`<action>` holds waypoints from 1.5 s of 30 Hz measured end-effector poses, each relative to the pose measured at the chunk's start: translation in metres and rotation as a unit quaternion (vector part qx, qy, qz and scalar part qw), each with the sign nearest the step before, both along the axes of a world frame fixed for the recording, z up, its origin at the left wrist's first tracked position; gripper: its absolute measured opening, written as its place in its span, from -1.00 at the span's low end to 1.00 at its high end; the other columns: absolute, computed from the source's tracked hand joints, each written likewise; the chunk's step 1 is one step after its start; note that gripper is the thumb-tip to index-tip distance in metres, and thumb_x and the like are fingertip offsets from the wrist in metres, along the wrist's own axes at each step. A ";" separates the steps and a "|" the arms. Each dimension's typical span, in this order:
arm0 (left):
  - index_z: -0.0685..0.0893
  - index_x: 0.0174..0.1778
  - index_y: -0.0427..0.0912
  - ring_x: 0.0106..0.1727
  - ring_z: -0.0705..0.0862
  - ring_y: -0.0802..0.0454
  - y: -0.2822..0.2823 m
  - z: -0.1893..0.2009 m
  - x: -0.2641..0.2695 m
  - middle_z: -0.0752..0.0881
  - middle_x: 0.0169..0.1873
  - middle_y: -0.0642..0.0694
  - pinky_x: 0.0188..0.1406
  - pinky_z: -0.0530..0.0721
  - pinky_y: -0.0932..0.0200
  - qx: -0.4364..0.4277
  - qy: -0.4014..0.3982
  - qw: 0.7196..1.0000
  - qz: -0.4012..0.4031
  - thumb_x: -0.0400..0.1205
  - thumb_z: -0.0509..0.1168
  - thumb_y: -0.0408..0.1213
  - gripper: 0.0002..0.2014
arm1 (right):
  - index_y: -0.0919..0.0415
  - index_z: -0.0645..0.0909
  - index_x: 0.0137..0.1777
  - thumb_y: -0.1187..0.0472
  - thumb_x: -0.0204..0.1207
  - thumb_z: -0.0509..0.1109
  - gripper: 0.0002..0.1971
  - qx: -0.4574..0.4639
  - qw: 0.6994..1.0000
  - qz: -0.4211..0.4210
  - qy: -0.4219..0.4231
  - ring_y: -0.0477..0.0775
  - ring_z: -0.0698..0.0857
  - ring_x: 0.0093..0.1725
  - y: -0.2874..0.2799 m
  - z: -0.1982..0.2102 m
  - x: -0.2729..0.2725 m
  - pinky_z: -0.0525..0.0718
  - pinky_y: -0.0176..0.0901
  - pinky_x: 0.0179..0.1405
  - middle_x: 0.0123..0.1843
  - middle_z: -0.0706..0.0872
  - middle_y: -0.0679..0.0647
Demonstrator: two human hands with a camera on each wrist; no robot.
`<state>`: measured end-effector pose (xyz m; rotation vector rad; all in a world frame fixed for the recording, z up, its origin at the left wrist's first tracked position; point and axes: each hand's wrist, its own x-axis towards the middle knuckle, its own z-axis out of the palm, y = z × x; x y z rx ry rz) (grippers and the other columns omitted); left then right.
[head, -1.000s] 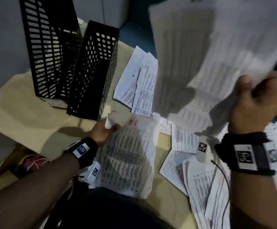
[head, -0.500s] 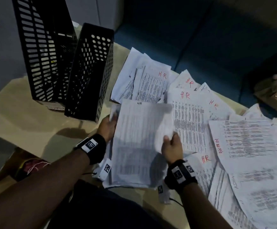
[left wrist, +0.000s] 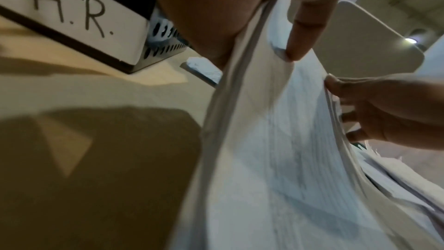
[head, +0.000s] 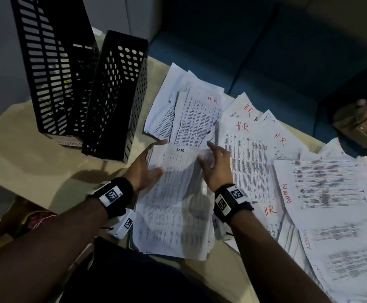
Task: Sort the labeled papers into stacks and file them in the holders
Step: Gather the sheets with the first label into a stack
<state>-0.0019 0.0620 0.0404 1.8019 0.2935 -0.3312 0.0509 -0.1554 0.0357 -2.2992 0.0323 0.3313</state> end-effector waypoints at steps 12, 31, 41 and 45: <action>0.43 0.01 0.54 -0.17 0.67 0.45 0.001 -0.005 -0.005 0.61 0.05 0.20 -0.24 0.56 0.54 -0.031 -0.039 0.999 0.008 0.56 0.34 -0.55 -0.32 | -0.16 0.47 0.43 -0.04 0.61 0.31 -0.61 0.021 0.994 0.109 -0.024 0.07 0.48 0.39 -0.002 -0.012 -0.004 0.52 0.03 0.42 0.47 0.35 0.05; 0.58 0.36 0.07 0.23 0.69 -0.11 0.010 -0.036 -0.025 0.73 0.22 -0.04 0.30 0.62 -0.20 0.002 0.151 0.988 0.034 0.71 0.23 -0.25 -0.70 | 0.16 0.48 0.44 -0.04 0.56 0.37 -0.50 -0.211 0.964 -0.163 -0.011 0.30 0.48 0.40 -0.084 -0.031 0.003 0.47 0.17 0.35 0.44 0.51 0.26; 0.55 0.39 0.00 0.25 0.67 -0.12 0.012 -0.038 -0.025 0.72 0.22 -0.07 0.37 0.56 -0.25 -0.003 0.152 0.987 0.053 0.67 0.27 -0.29 -0.65 | 0.15 0.06 0.66 0.30 0.42 0.55 -0.08 -0.112 0.979 -0.131 0.108 0.22 0.39 0.55 -0.072 -0.035 -0.003 0.37 0.00 0.51 0.58 0.40 0.20; 0.55 0.40 0.02 0.27 0.67 -0.06 0.016 -0.040 -0.030 0.71 0.25 -0.01 0.38 0.56 -0.23 -0.019 0.152 0.987 0.056 0.67 0.28 -0.21 -0.64 | 0.01 0.26 0.55 0.26 0.46 0.52 -0.29 -0.034 0.976 -0.171 0.131 0.31 0.66 0.25 -0.076 -0.032 -0.008 0.68 0.16 0.23 0.22 0.65 0.20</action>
